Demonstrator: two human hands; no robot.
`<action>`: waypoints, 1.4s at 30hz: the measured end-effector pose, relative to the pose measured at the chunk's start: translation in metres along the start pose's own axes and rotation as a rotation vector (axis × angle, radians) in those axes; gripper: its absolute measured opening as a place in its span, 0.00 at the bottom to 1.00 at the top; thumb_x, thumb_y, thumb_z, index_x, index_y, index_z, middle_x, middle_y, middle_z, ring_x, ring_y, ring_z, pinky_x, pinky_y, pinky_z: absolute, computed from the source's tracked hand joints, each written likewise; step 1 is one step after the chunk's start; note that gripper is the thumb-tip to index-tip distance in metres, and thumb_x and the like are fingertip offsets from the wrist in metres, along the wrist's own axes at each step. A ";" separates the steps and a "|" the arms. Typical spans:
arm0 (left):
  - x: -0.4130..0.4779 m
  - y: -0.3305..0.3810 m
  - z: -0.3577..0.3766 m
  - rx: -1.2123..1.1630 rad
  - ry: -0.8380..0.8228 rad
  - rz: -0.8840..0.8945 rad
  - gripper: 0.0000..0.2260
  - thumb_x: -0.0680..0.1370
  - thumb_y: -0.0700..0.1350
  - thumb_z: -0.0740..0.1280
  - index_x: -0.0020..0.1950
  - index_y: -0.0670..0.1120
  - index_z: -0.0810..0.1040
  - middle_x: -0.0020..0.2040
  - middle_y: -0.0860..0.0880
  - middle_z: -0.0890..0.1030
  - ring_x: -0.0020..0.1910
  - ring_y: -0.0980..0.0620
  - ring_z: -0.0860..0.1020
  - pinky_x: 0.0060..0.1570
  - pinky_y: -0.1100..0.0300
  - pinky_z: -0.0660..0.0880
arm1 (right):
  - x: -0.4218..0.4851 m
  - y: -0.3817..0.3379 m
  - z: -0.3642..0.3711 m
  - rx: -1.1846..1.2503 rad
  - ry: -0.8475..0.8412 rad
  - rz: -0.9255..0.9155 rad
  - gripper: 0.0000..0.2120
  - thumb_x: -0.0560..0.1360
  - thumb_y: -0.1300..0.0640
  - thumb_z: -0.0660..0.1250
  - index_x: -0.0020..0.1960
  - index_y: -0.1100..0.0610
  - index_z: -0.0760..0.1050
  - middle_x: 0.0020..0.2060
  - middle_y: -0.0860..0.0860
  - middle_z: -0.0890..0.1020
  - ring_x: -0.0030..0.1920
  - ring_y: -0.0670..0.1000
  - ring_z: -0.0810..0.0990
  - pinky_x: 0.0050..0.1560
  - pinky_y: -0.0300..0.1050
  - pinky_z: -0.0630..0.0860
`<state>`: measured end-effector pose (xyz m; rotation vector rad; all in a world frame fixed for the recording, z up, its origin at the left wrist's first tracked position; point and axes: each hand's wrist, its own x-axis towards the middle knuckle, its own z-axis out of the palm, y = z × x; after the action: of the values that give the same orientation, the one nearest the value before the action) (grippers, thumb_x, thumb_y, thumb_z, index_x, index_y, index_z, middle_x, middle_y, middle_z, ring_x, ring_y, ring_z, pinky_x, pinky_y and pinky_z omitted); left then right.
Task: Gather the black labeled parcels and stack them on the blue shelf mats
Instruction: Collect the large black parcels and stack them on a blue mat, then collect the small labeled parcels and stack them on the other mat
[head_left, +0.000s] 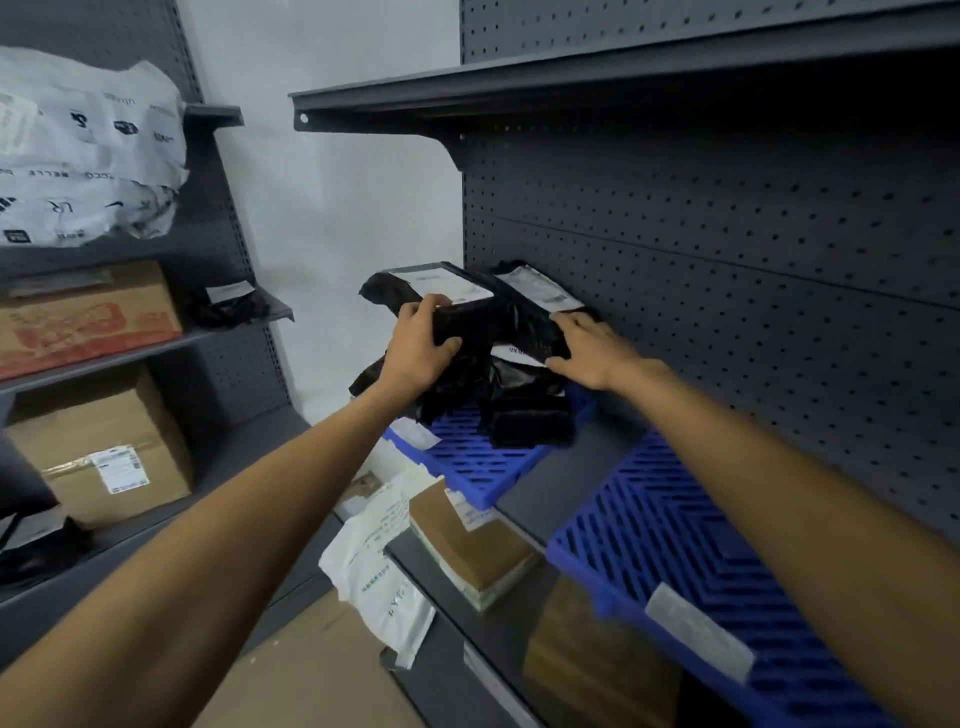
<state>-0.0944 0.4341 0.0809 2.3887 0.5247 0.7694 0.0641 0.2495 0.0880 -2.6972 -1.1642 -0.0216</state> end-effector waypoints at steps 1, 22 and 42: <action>-0.010 -0.002 -0.004 0.024 -0.025 0.034 0.22 0.76 0.42 0.70 0.69 0.45 0.70 0.65 0.39 0.71 0.62 0.42 0.73 0.64 0.53 0.71 | -0.014 -0.003 0.002 -0.002 -0.002 0.020 0.35 0.79 0.47 0.64 0.79 0.53 0.52 0.77 0.55 0.58 0.73 0.62 0.62 0.70 0.57 0.66; -0.186 0.146 0.063 0.374 -0.539 0.712 0.13 0.80 0.50 0.66 0.65 0.50 0.76 0.61 0.47 0.80 0.60 0.42 0.77 0.56 0.47 0.76 | -0.401 0.051 -0.022 -0.301 0.005 0.562 0.12 0.81 0.49 0.60 0.60 0.54 0.73 0.54 0.57 0.80 0.51 0.59 0.78 0.45 0.50 0.72; -0.511 0.474 0.201 0.170 -0.736 1.078 0.11 0.81 0.52 0.65 0.60 0.50 0.78 0.57 0.49 0.82 0.57 0.44 0.79 0.55 0.47 0.77 | -0.882 0.164 -0.067 -0.150 -0.027 1.170 0.12 0.79 0.49 0.60 0.58 0.52 0.76 0.59 0.57 0.79 0.59 0.61 0.77 0.58 0.53 0.74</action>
<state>-0.2676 -0.2691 0.0355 2.7724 -1.0984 0.1475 -0.4212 -0.5069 0.0412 -3.0536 0.5451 0.1051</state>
